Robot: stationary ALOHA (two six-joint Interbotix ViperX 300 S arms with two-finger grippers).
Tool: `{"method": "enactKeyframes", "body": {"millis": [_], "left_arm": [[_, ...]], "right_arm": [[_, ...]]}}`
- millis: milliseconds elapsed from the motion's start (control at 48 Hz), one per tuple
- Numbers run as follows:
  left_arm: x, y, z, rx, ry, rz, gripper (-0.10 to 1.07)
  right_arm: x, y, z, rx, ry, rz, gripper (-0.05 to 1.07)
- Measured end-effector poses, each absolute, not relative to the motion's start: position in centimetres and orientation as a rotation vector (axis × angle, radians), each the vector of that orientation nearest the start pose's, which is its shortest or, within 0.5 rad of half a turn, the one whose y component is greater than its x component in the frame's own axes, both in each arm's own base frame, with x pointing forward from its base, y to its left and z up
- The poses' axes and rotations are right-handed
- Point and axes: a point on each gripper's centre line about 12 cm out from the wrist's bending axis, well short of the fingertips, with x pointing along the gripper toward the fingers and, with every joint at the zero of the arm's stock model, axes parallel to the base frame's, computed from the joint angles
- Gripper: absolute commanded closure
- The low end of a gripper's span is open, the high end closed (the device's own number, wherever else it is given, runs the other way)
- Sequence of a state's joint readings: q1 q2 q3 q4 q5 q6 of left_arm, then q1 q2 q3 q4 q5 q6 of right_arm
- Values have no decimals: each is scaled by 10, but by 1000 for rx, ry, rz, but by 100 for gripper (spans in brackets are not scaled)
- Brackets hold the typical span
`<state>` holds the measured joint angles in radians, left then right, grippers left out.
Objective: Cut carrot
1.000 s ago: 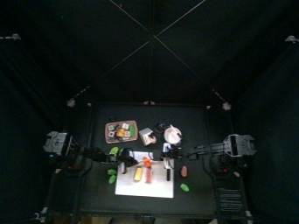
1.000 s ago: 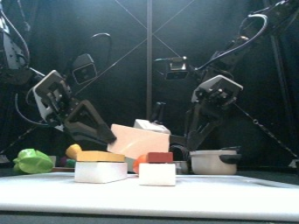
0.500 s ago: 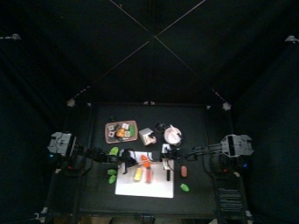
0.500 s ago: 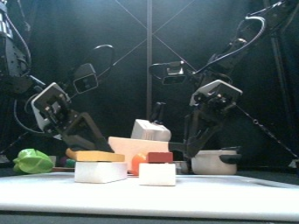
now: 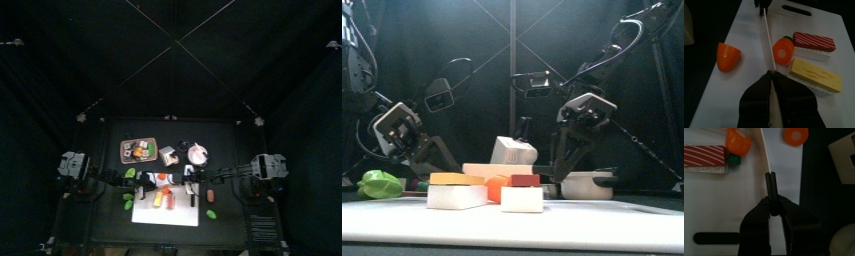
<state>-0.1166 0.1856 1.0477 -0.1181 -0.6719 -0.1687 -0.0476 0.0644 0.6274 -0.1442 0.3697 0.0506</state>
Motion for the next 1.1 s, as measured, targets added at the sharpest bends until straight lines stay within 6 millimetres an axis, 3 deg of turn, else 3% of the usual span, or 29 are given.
{"method": "enactKeyframes", "body": {"millis": [375,667,1104], "left_arm": [[314,-28,74,-198,535,21,49],[310,-30,99,-188,470,-11,49],[311,-31,104,-185,455,-21,49]], "right_arm": [[367,-23,132,-84,1087,-48,67],[366,-21,147,-95,1065,-47,68],[364,-14,160,-107,1036,-31,68]]}}
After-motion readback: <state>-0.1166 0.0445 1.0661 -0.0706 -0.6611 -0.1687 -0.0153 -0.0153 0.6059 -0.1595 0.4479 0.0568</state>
